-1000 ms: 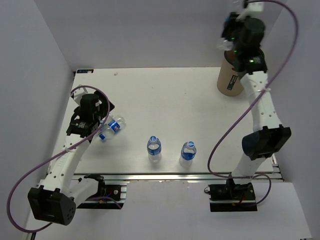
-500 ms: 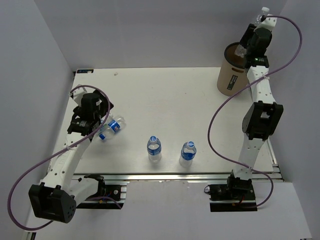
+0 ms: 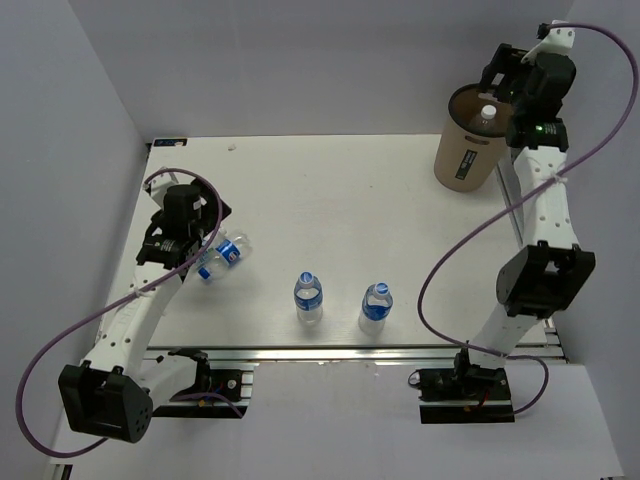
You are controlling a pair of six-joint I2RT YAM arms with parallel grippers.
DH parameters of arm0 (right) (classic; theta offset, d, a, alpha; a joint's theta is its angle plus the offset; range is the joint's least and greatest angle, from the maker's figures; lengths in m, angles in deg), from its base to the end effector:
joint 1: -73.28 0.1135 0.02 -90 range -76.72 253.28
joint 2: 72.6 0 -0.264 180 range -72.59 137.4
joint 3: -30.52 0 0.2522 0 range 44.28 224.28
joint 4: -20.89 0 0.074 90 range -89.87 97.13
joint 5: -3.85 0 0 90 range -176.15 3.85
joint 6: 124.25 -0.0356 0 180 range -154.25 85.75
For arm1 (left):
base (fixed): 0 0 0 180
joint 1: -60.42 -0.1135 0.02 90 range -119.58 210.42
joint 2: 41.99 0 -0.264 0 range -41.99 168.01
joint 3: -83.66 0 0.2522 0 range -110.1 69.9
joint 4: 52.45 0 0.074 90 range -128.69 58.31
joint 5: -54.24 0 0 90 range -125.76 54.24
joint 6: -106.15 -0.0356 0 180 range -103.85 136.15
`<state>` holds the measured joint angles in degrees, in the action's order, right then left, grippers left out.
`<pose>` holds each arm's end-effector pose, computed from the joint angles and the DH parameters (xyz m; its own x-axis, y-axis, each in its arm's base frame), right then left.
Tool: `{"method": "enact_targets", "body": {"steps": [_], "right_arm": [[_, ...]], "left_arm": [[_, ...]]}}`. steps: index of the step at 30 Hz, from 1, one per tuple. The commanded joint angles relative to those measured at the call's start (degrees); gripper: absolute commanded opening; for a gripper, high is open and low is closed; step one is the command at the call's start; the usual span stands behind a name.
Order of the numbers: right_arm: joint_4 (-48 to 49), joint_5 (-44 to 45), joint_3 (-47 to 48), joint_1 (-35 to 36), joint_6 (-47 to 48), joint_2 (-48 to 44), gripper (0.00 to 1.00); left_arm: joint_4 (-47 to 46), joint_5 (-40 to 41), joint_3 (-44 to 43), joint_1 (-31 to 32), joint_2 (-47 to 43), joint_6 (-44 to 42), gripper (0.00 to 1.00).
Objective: Put the plastic bottles in the bin
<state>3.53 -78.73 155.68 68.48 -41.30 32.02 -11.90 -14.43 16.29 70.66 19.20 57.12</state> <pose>0.4300 -0.0407 0.4635 0.0808 0.1153 -0.9900 0.2031 0.9705 0.1297 0.2306 -0.0285 0.3115 -0.3343 -0.5602 -0.7579 -0.4623 0.7982 -0.3861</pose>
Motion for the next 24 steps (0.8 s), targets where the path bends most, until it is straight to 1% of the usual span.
{"method": "enact_targets", "body": {"steps": [1, 2, 4, 5, 6, 7, 8, 9, 10, 11, 12, 13, 14, 15, 16, 17, 18, 19, 20, 24], "right_arm": [[-10.24, -17.05, -4.32, 1.19, 1.07, -8.19, 0.89], [-13.60, -18.31, -5.47, 4.07, 3.16, -9.59, 0.89], [-19.49, -12.90, -9.33, 9.69, 5.28, -15.12, 0.89], [-21.87, -6.08, -16.40, 16.07, 6.42, -17.76, 0.89], [-21.28, -2.97, -21.08, 19.44, 5.65, -23.35, 0.89], [-20.76, -2.24, -25.48, 22.26, 4.95, -26.02, 0.89], [-19.71, -4.15, -33.53, 27.07, 4.07, -28.83, 0.89], [-19.87, -4.08, -36.57, 29.64, 1.28, -33.29, 0.89], [-20.48, -3.56, -38.95, 34.46, -0.14, -34.99, 0.89], [-22.23, -2.34, -42.45, 36.77, -0.16, -35.01, 0.89], [-23.38, -1.54, -43.44, 39.49, -2.59, -39.10, 0.89], [-24.17, -1.01, -44.24, 41.86, -3.05, -40.18, 0.89], [-25.92, -0.74, -45.20, 46.59, -3.32, -40.98, 0.89], [-27.24, -0.65, -45.39, 48.90, -3.84, -42.12, 0.89], [-28.65, 0.39, -45.30, 52.92, -4.81, -42.39, 0.89], [-30.49, 5.97, -44.95, 54.70, -5.86, -42.39, 0.89], [-34.42, 9.25, -44.25, 56.46, -8.22, -41.78, 0.89], [-36.29, 11.54, -44.07, 58.74, -9.29, -41.34, 0.89], [-39.27, 14.17, -43.98, 59.46, -10.08, -40.29, 0.89], [-42.44, 14.82, -46.00, 63.50, -11.41, -38.44, 0.89]], "left_arm": [[-1.48, -3.65, 0.17, -0.04, -1.42, -0.19, 0.98], [-1.21, -3.74, 0.08, 0.04, -1.51, -0.10, 0.98], [-1.91, -4.36, 0.95, 0.04, -1.95, -0.19, 0.98], [-2.26, -4.97, 1.22, -0.04, -2.21, -0.19, 0.98], [-2.70, -6.28, 1.66, 0.04, -2.65, -0.28, 0.98], [-3.40, -6.90, 2.01, 0.04, -2.83, -0.36, 0.98], [-3.58, -7.26, 2.36, -0.04, -2.92, -0.45, 0.98], [-3.67, -7.78, 2.54, 0.04, -3.00, -0.54, 0.98], [-3.76, -7.96, 2.54, 0.04, -3.00, -0.54, 0.98], [-3.85, -8.22, 2.63, 0.04, -2.83, -0.54, 0.98], [-4.11, -8.92, 2.71, -0.04, -2.66, -0.54, 0.98], [-4.63, -9.54, 2.89, -0.04, -2.31, -0.54, 0.98], [-4.90, -10.07, 3.07, 0.04, -2.13, -0.54, 0.98], [-5.16, -10.77, 3.07, 0.04, -1.86, -0.54, 0.98], [-5.08, -11.04, 3.07, -0.04, -1.60, -0.54, 0.98], [-4.82, -11.13, 2.98, 0.04, -1.16, -0.54, 0.98], [-4.64, -11.04, 2.89, 0.04, -0.99, -0.37, 0.98], [-4.64, -11.04, 2.98, 0.04, -0.90, -0.37, 0.98], [-4.55, -11.13, 2.98, -0.04, -0.90, -0.19, 0.98], [-3.76, -9.90, 2.81, -0.04, -1.42, -0.37, 0.98]]}}
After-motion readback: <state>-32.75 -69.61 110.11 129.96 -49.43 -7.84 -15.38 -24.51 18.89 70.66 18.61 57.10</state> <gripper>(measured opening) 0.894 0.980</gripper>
